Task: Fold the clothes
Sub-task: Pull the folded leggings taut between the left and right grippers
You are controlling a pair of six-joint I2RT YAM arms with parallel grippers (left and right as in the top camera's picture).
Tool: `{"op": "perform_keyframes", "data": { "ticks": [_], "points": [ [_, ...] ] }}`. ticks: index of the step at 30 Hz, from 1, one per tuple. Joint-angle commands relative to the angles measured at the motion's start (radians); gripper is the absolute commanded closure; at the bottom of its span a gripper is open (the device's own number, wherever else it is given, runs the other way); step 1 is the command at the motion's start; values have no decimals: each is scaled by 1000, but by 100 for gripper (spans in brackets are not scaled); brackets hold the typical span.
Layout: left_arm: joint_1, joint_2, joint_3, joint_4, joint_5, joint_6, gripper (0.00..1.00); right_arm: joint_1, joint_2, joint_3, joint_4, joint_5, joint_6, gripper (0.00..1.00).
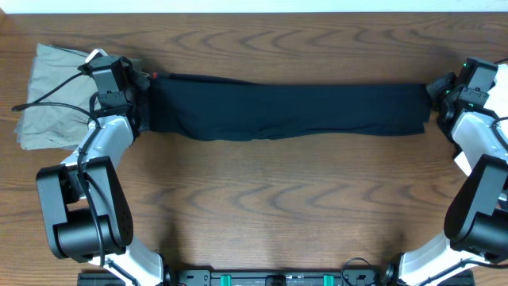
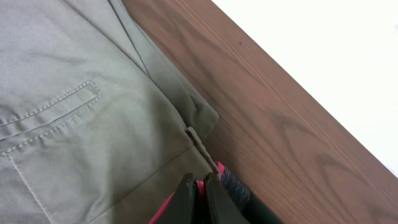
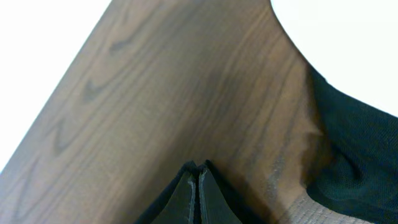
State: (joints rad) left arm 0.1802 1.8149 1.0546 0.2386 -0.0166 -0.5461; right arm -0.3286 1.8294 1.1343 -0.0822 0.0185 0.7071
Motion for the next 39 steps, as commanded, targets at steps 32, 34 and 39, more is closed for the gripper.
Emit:
{"op": "perform_keyframes", "data": {
  "ticks": [32, 34, 39],
  "points": [
    [6, 11, 37, -21, -130, 18, 93, 57, 14, 230, -380, 153, 75, 99],
    [6, 11, 37, -23, -131, 18, 93, 61, 14, 264, -430, 164, 87, 99],
    [6, 11, 37, -24, -131, 18, 93, 62, 14, 322, -513, 189, 116, 99]
  ]
}}
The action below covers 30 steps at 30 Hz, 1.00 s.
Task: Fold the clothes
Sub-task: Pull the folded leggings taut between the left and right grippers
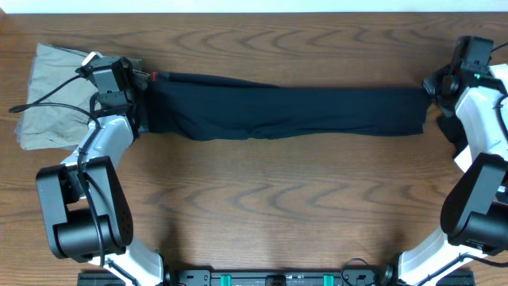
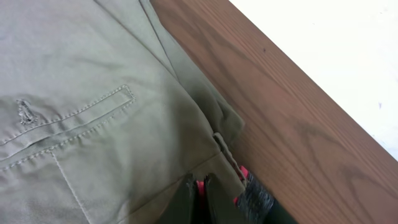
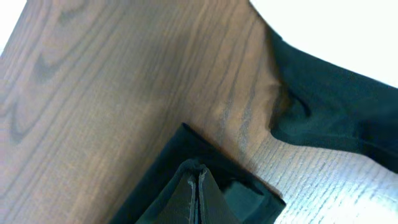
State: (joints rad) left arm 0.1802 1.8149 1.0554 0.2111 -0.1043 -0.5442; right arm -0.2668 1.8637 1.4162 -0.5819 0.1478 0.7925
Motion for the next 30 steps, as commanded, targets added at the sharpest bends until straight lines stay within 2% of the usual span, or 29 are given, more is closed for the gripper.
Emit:
{"op": "perform_keyframes", "data": {
  "ticks": [1, 14, 30],
  "points": [
    [6, 11, 36, 3, -43, 16, 93, 0, -20, 47, -21, 58, 31, 99],
    [6, 11, 36, -8, -47, 16, 93, 16, -21, 102, -168, 84, 91, 99],
    [15, 11, 36, -24, -77, 19, 93, 31, -97, 102, -253, 171, 124, 99]
  ]
}}
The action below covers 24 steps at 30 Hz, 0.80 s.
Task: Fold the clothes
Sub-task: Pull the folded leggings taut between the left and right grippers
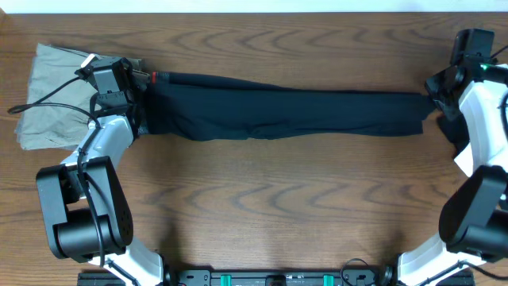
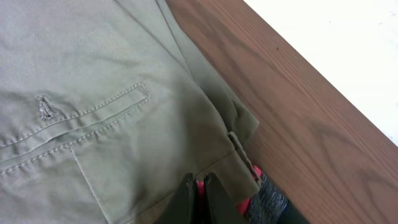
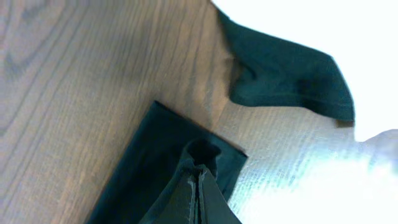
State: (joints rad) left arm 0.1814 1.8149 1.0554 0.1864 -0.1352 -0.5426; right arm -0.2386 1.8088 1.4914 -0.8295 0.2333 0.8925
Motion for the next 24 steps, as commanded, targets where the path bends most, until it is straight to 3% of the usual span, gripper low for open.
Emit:
{"op": "perform_keyframes", "data": {
  "ticks": [1, 10, 24],
  "points": [
    [14, 11, 36, 2, -46, 18, 93, 2, -44, 27, -9, 85, 24, 99],
    [14, 11, 36, -1, -46, 18, 93, 2, -45, 27, -91, 111, 58, 99],
    [14, 11, 36, -2, -46, 18, 93, 2, -15, 12, -80, 102, 102, 99]
  ]
}}
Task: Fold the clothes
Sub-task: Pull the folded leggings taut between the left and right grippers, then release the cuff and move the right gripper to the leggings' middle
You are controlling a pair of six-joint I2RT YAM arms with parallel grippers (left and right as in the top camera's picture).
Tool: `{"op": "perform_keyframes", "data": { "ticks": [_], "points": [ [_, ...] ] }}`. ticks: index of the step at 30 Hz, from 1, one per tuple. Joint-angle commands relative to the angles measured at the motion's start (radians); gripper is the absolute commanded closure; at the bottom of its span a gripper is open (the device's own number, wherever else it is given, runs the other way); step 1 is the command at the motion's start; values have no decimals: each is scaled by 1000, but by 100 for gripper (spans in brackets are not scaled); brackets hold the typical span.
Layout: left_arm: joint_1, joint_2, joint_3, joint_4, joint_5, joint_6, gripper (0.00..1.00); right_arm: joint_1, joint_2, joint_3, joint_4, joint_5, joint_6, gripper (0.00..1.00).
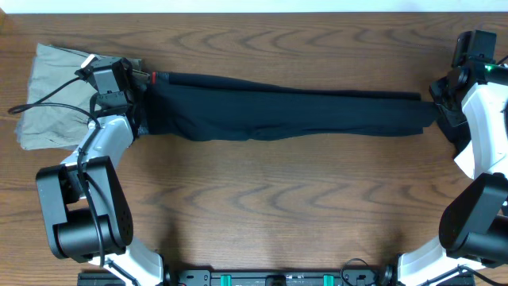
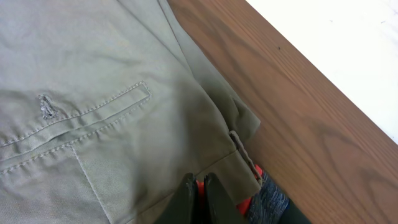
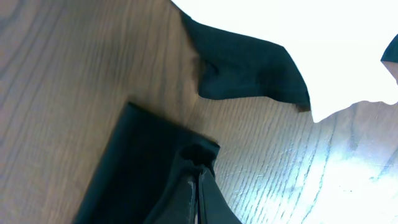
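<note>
A long dark garment (image 1: 286, 113) lies stretched across the table from left to right. My left gripper (image 1: 141, 79) is shut on its left end, where a red and grey band (image 2: 256, 190) shows. Red cloth sits between those closed fingers (image 2: 200, 186). At the right end my right gripper (image 1: 433, 102) is shut on the dark cloth's corner (image 3: 155, 155), the fabric bunched at its fingertips (image 3: 200, 171). The garment's top edge runs nearly straight between the two grippers.
Folded khaki trousers (image 1: 51, 95) lie at the far left, right beside and under my left gripper, with a back pocket (image 2: 81, 112) showing. Another dark piece of cloth (image 3: 249, 68) lies at the table's right edge beyond my right gripper.
My right gripper has shifted a little to the right, and the garment's right end has gone with it. The left gripper and the khaki trousers have not moved.
Both grippers were shut at the ends of the dark garment, which lay in a loose band. At each later moment the right gripper stood slightly farther back and right. The top edge is now drawn straighter and the right end reaches farther out.
</note>
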State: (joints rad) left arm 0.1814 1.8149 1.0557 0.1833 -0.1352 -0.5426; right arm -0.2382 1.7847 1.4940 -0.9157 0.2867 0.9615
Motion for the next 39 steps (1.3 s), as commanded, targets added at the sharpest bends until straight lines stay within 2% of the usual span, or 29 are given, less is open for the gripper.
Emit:
{"op": "perform_keyframes", "data": {
  "ticks": [1, 23, 35, 38, 39],
  "points": [
    [14, 11, 36, 1, -46, 18, 93, 2, 13, 9, 6, 47, 34, 99],
    [14, 76, 36, -5, -46, 17, 93, -2, 124, 9, 49, 50, 82, 99],
    [14, 100, 36, 127, -45, 17, 92, 6, 231, 9, 214, 27, 77, 99],
    [13, 132, 36, 167, -43, 17, 83, 11, 250, 9, 252, 19, 63, 93],
    [13, 143, 36, 175, -42, 17, 75, 13, 257, 9, 265, 13, 53, 90]
  ]
}}
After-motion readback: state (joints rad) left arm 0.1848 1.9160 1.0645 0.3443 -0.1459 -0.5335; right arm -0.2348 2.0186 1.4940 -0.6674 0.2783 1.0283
